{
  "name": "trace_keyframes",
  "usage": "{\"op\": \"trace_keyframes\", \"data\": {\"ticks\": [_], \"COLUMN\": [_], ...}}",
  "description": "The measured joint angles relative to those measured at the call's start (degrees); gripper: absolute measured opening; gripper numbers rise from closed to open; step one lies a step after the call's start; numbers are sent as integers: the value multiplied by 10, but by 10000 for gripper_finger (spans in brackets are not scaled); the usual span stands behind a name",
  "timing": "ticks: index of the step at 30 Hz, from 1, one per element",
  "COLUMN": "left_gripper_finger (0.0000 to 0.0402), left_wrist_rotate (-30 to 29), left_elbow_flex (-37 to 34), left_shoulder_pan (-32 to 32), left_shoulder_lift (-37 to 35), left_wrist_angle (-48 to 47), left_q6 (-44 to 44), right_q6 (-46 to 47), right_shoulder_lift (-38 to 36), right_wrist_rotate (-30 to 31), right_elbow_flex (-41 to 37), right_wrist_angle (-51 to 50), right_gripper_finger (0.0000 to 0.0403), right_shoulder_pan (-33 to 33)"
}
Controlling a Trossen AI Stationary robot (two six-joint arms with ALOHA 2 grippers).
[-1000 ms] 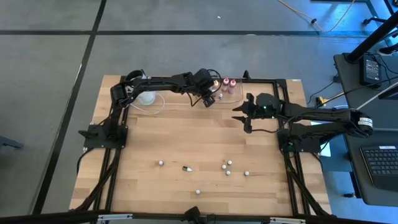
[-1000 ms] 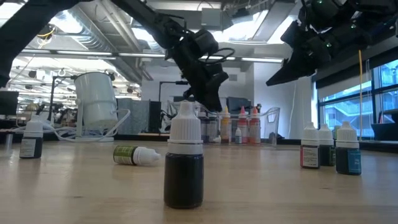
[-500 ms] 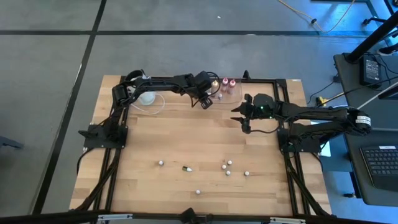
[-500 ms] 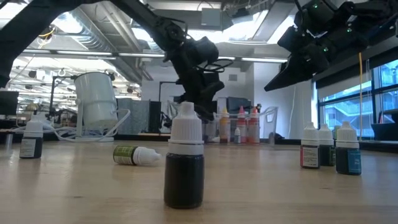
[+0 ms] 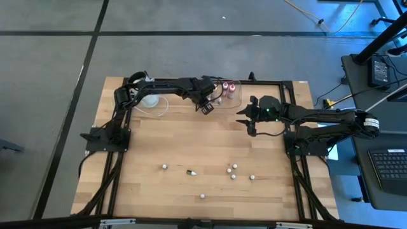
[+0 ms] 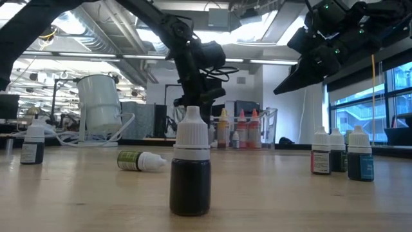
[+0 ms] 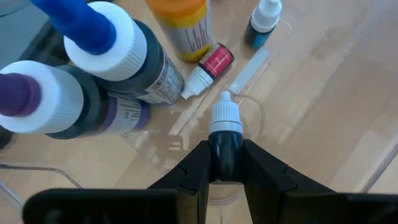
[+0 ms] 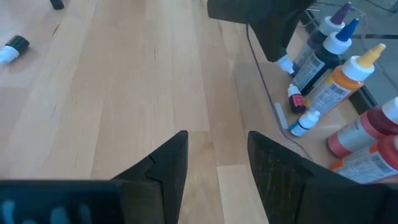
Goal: Pick & Place food coloring
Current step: Put the small purple food coloring bottle into the transparent container
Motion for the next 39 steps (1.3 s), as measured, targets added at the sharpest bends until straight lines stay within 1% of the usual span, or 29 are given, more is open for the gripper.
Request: {"op": "trace_keyframes", "data": {"ticks": [14, 25, 30, 35, 37, 39], "left_gripper_finger": [93, 95, 97, 94, 95, 97], "left_wrist_rotate": [1, -2, 9, 11, 13, 19], "left_elbow_flex": [-1, -1, 22, 62, 62, 62], "left_shoulder_pan": [-2, -3, -5, -11, -14, -14], "left_shoulder_lift": [0, 1, 7, 4, 4, 4], "left_wrist_angle": [1, 6, -4, 15, 31, 37], "left_q6": [0, 2, 19, 43, 24, -19], "right_q6": [0, 2, 3, 3, 3, 3], "right_shoulder_lift": [0, 0, -1, 0, 0, 0], "right_wrist_rotate": [0, 0, -1, -1, -1, -1], "right_elbow_flex": [0, 0, 0, 0, 0, 0], "right_wrist_angle": [-1, 1, 17, 17, 17, 17], "right_gripper_finger": [168, 168, 168, 168, 168, 168], "right_shoulder_pan": [0, 0, 0, 0, 0, 0]}}
